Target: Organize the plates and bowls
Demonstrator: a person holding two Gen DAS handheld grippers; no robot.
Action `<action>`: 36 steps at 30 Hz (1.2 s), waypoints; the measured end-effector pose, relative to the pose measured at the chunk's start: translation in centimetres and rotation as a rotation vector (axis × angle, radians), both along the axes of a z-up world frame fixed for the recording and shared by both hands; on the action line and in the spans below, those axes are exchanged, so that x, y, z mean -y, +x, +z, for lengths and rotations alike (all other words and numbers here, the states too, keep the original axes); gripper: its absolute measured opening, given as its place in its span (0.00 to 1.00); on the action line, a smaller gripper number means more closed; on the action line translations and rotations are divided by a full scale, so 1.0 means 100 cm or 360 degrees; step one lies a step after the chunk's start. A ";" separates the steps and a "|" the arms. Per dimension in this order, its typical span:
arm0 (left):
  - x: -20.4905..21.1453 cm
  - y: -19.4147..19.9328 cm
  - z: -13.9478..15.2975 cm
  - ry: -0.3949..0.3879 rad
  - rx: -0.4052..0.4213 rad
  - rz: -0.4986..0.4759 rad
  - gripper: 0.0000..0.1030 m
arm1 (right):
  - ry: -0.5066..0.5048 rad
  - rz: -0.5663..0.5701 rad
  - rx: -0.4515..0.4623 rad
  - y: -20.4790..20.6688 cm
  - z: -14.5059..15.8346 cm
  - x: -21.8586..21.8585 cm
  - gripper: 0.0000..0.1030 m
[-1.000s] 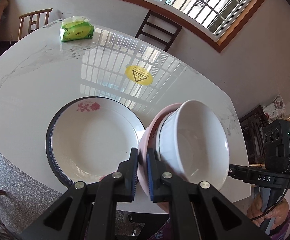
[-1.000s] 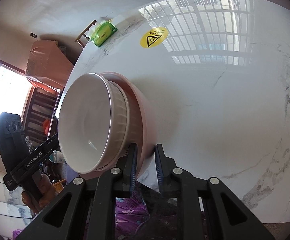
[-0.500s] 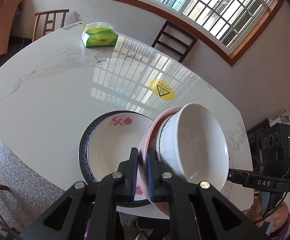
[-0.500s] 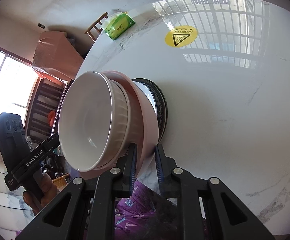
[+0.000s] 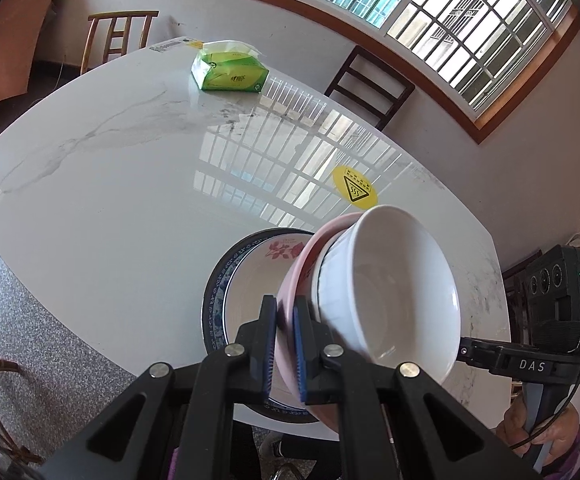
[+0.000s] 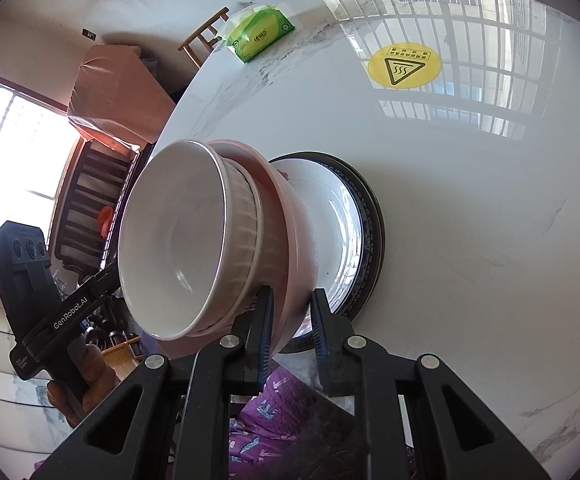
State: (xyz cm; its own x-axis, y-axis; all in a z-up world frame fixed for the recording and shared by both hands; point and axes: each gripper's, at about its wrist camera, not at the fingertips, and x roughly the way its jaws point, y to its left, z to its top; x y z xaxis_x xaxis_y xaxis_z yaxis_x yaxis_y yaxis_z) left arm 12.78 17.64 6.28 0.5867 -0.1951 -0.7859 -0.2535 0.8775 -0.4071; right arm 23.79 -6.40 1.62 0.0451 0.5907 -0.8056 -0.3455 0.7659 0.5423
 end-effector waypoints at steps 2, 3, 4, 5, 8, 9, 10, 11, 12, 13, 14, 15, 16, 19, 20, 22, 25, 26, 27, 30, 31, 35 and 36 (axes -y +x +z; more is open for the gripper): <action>-0.003 0.001 -0.004 -0.0005 -0.0010 0.0004 0.06 | -0.0006 0.0001 -0.0007 0.001 -0.001 -0.003 0.19; -0.004 0.001 -0.005 -0.0006 -0.0014 0.0004 0.06 | -0.0009 0.0004 -0.0011 0.000 -0.002 -0.004 0.19; -0.005 0.002 -0.007 -0.0008 -0.0019 0.0003 0.06 | -0.0010 0.0006 -0.0015 0.000 -0.003 -0.004 0.19; -0.007 0.003 -0.009 -0.0011 -0.0024 0.0005 0.06 | -0.0012 0.0007 -0.0019 0.000 -0.004 -0.005 0.19; -0.010 0.005 -0.013 -0.0014 -0.0033 0.0004 0.06 | -0.0020 0.0015 -0.0028 0.001 -0.005 -0.008 0.19; -0.010 0.005 -0.014 -0.0018 -0.0038 0.0003 0.06 | -0.0024 0.0016 -0.0029 0.001 -0.005 -0.009 0.19; -0.011 0.006 -0.016 -0.0023 -0.0043 0.0001 0.06 | -0.0028 0.0016 -0.0029 0.001 -0.005 -0.009 0.19; -0.012 0.007 -0.018 -0.0028 -0.0049 -0.0001 0.06 | -0.0032 0.0017 -0.0027 0.001 -0.005 -0.010 0.19; -0.012 0.007 -0.019 -0.0033 -0.0056 -0.0001 0.06 | -0.0034 0.0015 -0.0027 0.002 -0.005 -0.010 0.19; -0.013 0.007 -0.021 -0.0035 -0.0061 -0.0001 0.06 | -0.0035 0.0011 -0.0029 0.003 -0.005 -0.010 0.19; -0.013 0.007 -0.023 -0.0034 -0.0066 -0.0001 0.06 | -0.0036 0.0008 -0.0030 0.003 -0.005 -0.010 0.19; -0.014 0.008 -0.024 -0.0035 -0.0072 -0.0002 0.06 | -0.0039 0.0011 -0.0029 0.003 -0.005 -0.011 0.19; -0.014 0.009 -0.025 -0.0042 -0.0074 0.0000 0.06 | -0.0038 0.0012 -0.0031 0.004 -0.006 -0.011 0.20; -0.015 0.008 -0.025 -0.0034 -0.0059 0.0000 0.06 | -0.0030 0.0008 -0.0045 0.004 -0.007 -0.009 0.20; -0.015 0.008 -0.024 -0.0031 -0.0053 0.0001 0.06 | -0.0023 0.0005 -0.0051 0.005 -0.008 -0.009 0.20; -0.014 0.008 -0.024 -0.0019 -0.0037 0.0001 0.06 | -0.0014 0.0003 -0.0054 0.006 -0.009 -0.009 0.20; -0.010 0.005 -0.022 0.0036 0.0004 -0.0010 0.06 | 0.0009 0.0001 -0.0062 0.006 -0.013 -0.007 0.20; -0.007 0.004 -0.022 0.0064 0.0018 -0.0013 0.06 | 0.0021 -0.0008 -0.0061 0.006 -0.014 -0.006 0.20; -0.005 0.003 -0.022 0.0089 0.0035 -0.0016 0.06 | 0.0040 -0.0013 -0.0061 0.007 -0.015 -0.004 0.20; -0.002 0.000 -0.022 0.0155 0.0087 -0.0016 0.10 | 0.0050 -0.0004 -0.0004 0.006 -0.014 -0.005 0.21; -0.002 -0.001 -0.022 0.0179 0.0107 -0.0017 0.12 | 0.0050 -0.0004 0.0024 0.005 -0.013 -0.006 0.21; -0.003 -0.010 -0.025 0.0302 0.0202 0.0008 0.33 | -0.0001 -0.0020 0.0242 -0.004 -0.007 -0.007 0.29; -0.002 -0.013 -0.027 0.0343 0.0231 0.0017 0.38 | -0.0025 -0.0032 0.0323 -0.007 -0.005 -0.007 0.33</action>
State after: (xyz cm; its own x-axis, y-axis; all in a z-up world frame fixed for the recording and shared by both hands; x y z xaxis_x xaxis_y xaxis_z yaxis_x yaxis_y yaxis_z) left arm 11.49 17.88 3.61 0.6975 -0.0254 -0.7161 -0.2160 0.9455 -0.2438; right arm 23.04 -5.75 1.11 0.2188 0.5758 -0.7878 -0.4311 0.7813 0.4514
